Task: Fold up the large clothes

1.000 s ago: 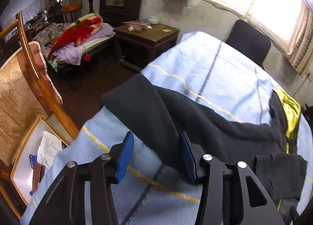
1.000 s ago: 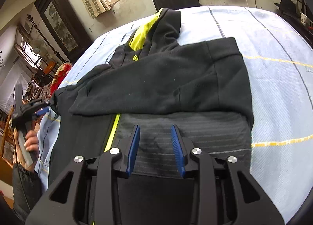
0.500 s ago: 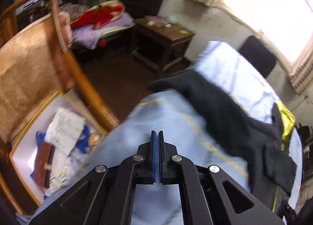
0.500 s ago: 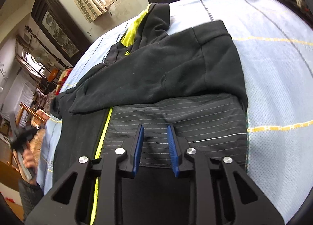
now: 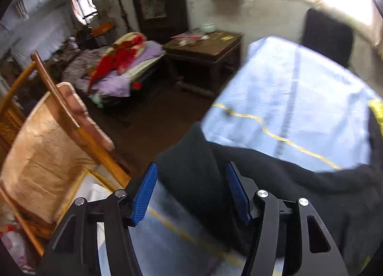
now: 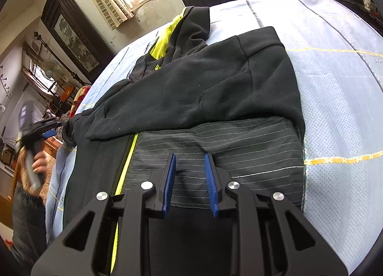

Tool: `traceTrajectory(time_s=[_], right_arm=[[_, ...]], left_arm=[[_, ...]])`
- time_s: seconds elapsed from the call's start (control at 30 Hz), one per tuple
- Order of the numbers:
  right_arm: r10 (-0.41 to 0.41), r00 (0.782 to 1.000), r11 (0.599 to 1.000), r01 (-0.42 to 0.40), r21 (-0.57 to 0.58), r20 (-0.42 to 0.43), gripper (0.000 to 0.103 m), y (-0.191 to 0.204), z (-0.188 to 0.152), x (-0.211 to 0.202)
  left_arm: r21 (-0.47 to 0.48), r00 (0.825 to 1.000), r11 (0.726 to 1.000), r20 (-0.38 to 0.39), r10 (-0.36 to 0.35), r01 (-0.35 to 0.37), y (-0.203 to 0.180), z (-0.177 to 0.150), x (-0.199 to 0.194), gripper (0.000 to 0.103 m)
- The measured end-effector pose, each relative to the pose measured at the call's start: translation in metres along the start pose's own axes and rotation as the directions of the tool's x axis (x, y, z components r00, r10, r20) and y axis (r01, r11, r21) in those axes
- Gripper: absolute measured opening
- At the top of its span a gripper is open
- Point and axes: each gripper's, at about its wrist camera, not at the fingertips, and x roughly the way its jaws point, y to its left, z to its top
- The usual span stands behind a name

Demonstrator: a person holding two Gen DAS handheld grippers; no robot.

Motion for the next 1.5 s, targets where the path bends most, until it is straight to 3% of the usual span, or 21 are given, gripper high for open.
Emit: traceTrajectory(time_s=[0.07, 0.13, 0.33, 0.43, 0.5, 0.57, 0.6, 0.63, 0.7, 0.73, 0.77, 0.83, 0.87, 0.9, 0.97, 1.03, 1.1, 1.17, 1.23, 1.43, 1.5], right_arm=[[-0.005, 1.000, 1.000, 0.005, -0.005, 0.001, 0.024, 0.001, -0.001, -0.001], [-0.009, 1.000, 1.000, 0.009, -0.007, 0.006, 0.024, 0.001, -0.002, -0.001], [-0.011, 1.000, 1.000, 0.011, -0.005, 0.009, 0.024, 0.001, -0.003, -0.002], [0.000, 1.000, 1.000, 0.000, 0.003, 0.005, 0.024, -0.001, -0.003, -0.003], [0.005, 1.000, 1.000, -0.005, 0.010, 0.002, 0.024, -0.002, -0.003, -0.005], [0.014, 1.000, 1.000, -0.014, 0.016, -0.001, 0.024, -0.003, -0.003, -0.005], [0.021, 1.000, 1.000, -0.021, 0.024, -0.003, 0.024, -0.005, -0.002, -0.005], [0.025, 1.000, 0.999, -0.025, 0.030, -0.005, 0.024, -0.006, -0.002, -0.005], [0.035, 0.999, 0.999, -0.035, 0.039, -0.006, 0.024, -0.007, -0.002, -0.007], [0.038, 0.999, 0.998, -0.037, 0.042, -0.006, 0.024, -0.007, -0.002, -0.007], [0.042, 0.999, 0.998, -0.042, 0.045, -0.006, 0.024, -0.007, -0.002, -0.008], [0.047, 0.999, 0.998, -0.047, 0.050, -0.005, 0.024, -0.008, -0.002, -0.009], [0.048, 0.999, 0.998, -0.048, 0.050, -0.006, 0.024, -0.008, -0.003, -0.009], [0.048, 0.999, 0.998, -0.047, 0.049, -0.007, 0.024, -0.008, -0.003, -0.009], [0.049, 0.999, 0.998, -0.049, 0.046, -0.008, 0.024, -0.007, -0.003, -0.009], [0.051, 0.999, 0.998, -0.051, 0.046, -0.010, 0.025, -0.007, -0.003, -0.009], [0.050, 0.999, 0.998, -0.050, 0.044, -0.011, 0.025, -0.007, -0.003, -0.009], [0.053, 0.999, 0.998, -0.052, 0.045, -0.009, 0.025, -0.008, -0.003, -0.009], [0.054, 0.999, 0.997, -0.054, 0.053, -0.004, 0.025, -0.010, -0.002, -0.010], [0.049, 0.998, 0.996, -0.051, 0.074, 0.038, 0.024, -0.014, 0.004, -0.026], [0.044, 0.998, 0.996, -0.048, 0.082, 0.049, 0.024, -0.016, 0.007, -0.033]], left_arm=[[0.013, 1.000, 1.000, 0.008, 0.026, -0.026, -0.003, 0.000, 0.009, 0.049], [0.018, 0.999, 0.999, 0.010, -0.046, 0.046, 0.003, -0.006, 0.010, 0.005], [-0.148, 0.974, 0.963, 0.067, -0.218, 0.226, 0.070, -0.043, -0.028, 0.004], [-0.166, 0.917, 0.902, 0.106, -0.386, 0.399, 0.094, -0.091, -0.072, 0.005], [-0.179, 0.910, 0.892, 0.071, -0.408, 0.414, 0.102, -0.120, -0.078, 0.005], [-0.242, 0.901, 0.876, -0.017, -0.433, 0.417, 0.113, -0.141, -0.058, 0.012], [-0.294, 0.883, 0.852, -0.052, -0.466, 0.433, 0.120, -0.145, -0.046, 0.017], [-0.375, 0.841, 0.792, -0.056, -0.538, 0.481, 0.130, -0.147, -0.036, 0.016], [-0.421, 0.824, 0.760, -0.049, -0.564, 0.495, 0.136, -0.143, -0.034, 0.017], [-0.410, 0.833, 0.771, -0.045, -0.551, 0.488, 0.134, -0.138, -0.036, 0.017], [-0.374, 0.868, 0.812, -0.036, -0.496, 0.448, 0.128, -0.131, -0.042, 0.019], [-0.295, 0.943, 0.902, -0.009, -0.332, 0.315, 0.115, -0.121, -0.059, 0.051], [-0.238, 0.972, 0.943, 0.022, -0.233, 0.231, 0.103, -0.113, -0.069, 0.054], [-0.188, 0.985, 0.967, 0.033, -0.172, 0.175, 0.092, -0.107, -0.074, 0.058], [-0.142, 0.991, 0.981, 0.039, -0.126, 0.130, 0.077, -0.097, -0.080, 0.059], [-0.101, 0.997, 0.992, 0.030, -0.067, 0.070, 0.062, -0.086, -0.076, 0.068], [-0.097, 1.000, 0.995, -0.019, -0.008, 0.006, 0.054, -0.075, -0.056, 0.068], [-0.121, 0.998, 0.993, -0.070, 0.006, -0.015, 0.058, -0.070, -0.034, 0.049], [-0.165, 0.998, 0.986, -0.060, -0.031, 0.020, 0.070, -0.075, -0.030, 0.015], [-0.220, 0.988, 0.963, 0.019, -0.152, 0.152, 0.103, -0.076, -0.065, 0.008], [-0.195, 0.989, 0.970, 0.055, -0.136, 0.144, 0.092, -0.062, -0.075, 0.008]])
